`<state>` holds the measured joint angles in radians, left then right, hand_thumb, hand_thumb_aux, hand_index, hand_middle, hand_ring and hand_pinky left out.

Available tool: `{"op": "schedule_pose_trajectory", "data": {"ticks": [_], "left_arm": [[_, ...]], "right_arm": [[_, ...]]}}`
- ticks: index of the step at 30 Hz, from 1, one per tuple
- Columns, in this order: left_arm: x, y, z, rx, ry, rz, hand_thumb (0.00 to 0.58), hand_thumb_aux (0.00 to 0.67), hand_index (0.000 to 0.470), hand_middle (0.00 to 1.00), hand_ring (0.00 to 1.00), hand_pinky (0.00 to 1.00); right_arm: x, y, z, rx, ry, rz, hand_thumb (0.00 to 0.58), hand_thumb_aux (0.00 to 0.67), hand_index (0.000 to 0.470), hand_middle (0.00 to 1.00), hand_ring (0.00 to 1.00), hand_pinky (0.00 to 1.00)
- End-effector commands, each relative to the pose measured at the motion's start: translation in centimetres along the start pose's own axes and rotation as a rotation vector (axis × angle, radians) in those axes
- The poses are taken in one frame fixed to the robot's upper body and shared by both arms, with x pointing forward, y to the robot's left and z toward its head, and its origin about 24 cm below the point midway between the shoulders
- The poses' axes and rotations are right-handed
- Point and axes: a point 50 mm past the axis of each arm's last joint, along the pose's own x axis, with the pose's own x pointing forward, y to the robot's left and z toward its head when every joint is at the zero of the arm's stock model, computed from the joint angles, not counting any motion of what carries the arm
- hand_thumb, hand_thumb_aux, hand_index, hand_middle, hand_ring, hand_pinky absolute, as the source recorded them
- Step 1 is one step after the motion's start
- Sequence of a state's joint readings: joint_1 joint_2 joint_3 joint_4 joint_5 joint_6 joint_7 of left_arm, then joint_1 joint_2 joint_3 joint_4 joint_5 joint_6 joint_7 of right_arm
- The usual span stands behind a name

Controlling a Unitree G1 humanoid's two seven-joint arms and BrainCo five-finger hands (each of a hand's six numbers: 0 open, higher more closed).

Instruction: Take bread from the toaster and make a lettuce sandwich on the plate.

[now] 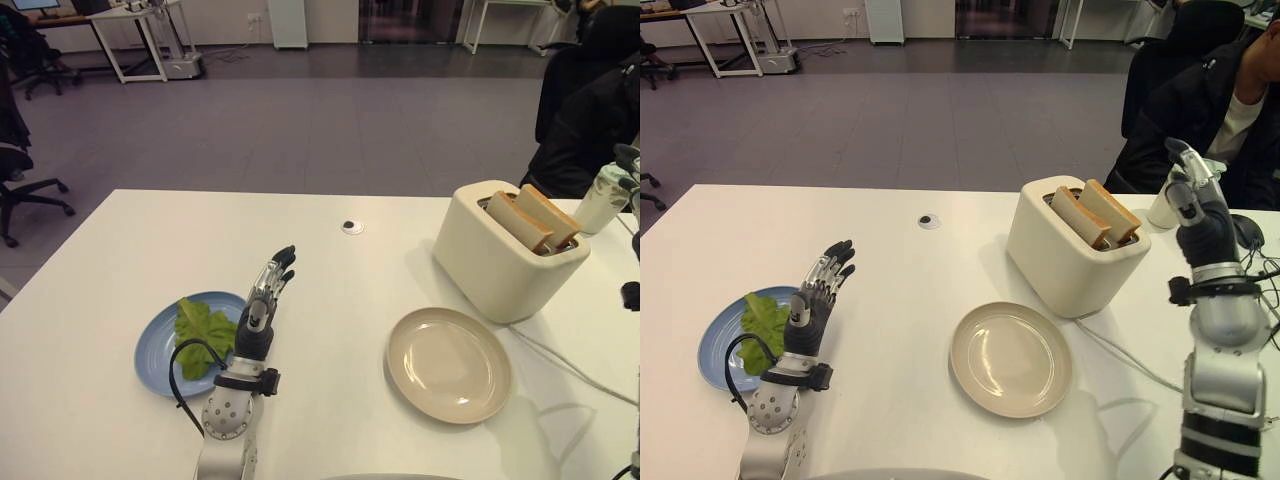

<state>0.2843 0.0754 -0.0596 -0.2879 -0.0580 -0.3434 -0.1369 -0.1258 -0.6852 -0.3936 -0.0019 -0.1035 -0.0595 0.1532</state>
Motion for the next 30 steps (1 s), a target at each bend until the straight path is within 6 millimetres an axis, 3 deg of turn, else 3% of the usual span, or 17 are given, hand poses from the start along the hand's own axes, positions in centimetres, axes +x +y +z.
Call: {"op": "schedule_pose_trajectory", "data": {"ticks": [1, 3, 4, 5, 7, 9, 12, 14, 15, 16, 24, 27, 30], "left_arm": [[-0.2, -0.4, -0.1, -0.006, 0.01, -0.003, 0.0, 0.0, 0.0, 0.0, 0.0, 0.0], [-0.3, -0.6, -0.2, -0.008, 0.012, -0.001, 0.0, 0.0, 0.0, 0.0, 0.0, 0.0], [-0.3, -0.6, -0.2, -0.01, 0.011, -0.002, 0.0, 0.0, 0.0, 0.0, 0.0, 0.0], [-0.3, -0.7, -0.1, -0.012, 0.009, -0.005, 0.0, 0.0, 0.0, 0.0, 0.0, 0.0], [-0.3, -0.7, 0.0, -0.012, 0.004, -0.009, 0.0, 0.0, 0.0, 0.0, 0.0, 0.0], [-0.3, -0.7, 0.0, -0.012, 0.003, -0.005, 0.0, 0.0, 0.0, 0.0, 0.0, 0.0], [-0.3, -0.8, -0.1, -0.013, 0.001, -0.005, 0.0, 0.0, 0.0, 0.0, 0.0, 0.0], [-0.3, -0.8, -0.1, -0.013, 0.001, -0.003, 0.0, 0.0, 0.0, 0.0, 0.0, 0.0], [-0.3, -0.8, -0.1, -0.014, 0.0, -0.004, 0.0, 0.0, 0.0, 0.0, 0.0, 0.0], [-0.2, -0.9, -0.1, -0.014, -0.002, -0.006, 0.0, 0.0, 0.0, 0.0, 0.0, 0.0], [-0.1, -1.0, 0.0, -0.009, -0.011, -0.006, 0.0, 0.0, 0.0, 0.0, 0.0, 0.0], [-0.1, -0.9, 0.0, -0.007, -0.013, -0.001, 0.0, 0.0, 0.0, 0.0, 0.0, 0.0], [0.0, -1.0, 0.1, -0.006, -0.019, -0.008, 0.0, 0.0, 0.0, 0.0, 0.0, 0.0]], "right_arm": [[0.7, 0.9, -2.9, -0.161, 0.122, 0.071, 0.0, 0.0, 0.0, 0.0, 0.0, 0.0], [1.0, 1.8, -3.9, -0.207, 0.158, 0.098, 0.018, 0.011, 0.007, 0.0, 0.0, 0.0], [1.1, 2.1, -4.2, -0.225, 0.162, 0.106, 0.079, 0.047, 0.033, 0.0, 0.0, 0.0], [1.2, 2.3, -4.2, -0.241, 0.155, 0.115, 0.183, 0.116, 0.081, 0.0, 0.0, 0.0], [1.4, 2.9, -4.2, -0.3, 0.139, 0.133, 0.268, 0.179, 0.125, 0.0, 0.0, 0.0], [1.6, 3.6, -3.8, -0.337, 0.109, 0.143, 0.39, 0.286, 0.201, 0.0, 0.0, 0.0], [2.4, 4.8, -2.8, -0.368, 0.055, 0.162, 0.485, 0.399, 0.28, 0.0, 0.0, 0.0], [2.8, 5.3, -2.2, -0.372, 0.028, 0.162, 0.553, 0.525, 0.369, 0.0, 0.0, 0.0], [3.0, 5.3, -2.0, -0.374, 0.015, 0.158, 0.568, 0.573, 0.402, 0.0, 0.0, 0.0], [3.1, 5.3, -1.8, -0.379, 0.004, 0.153, 0.58, 0.67, 0.47, 0.0, 0.0, 0.0], [4.0, 3.5, -0.3, -0.342, -0.084, 0.041, 0.58, 0.67, 0.47, 0.0, 0.0, 0.0], [4.3, 1.9, 0.7, -0.279, -0.13, -0.031, 0.58, 0.67, 0.47, 0.0, 0.0, 0.0], [4.2, -0.8, 2.2, -0.162, -0.188, -0.13, 0.58, 0.67, 0.47, 0.0, 0.0, 0.0]]}}
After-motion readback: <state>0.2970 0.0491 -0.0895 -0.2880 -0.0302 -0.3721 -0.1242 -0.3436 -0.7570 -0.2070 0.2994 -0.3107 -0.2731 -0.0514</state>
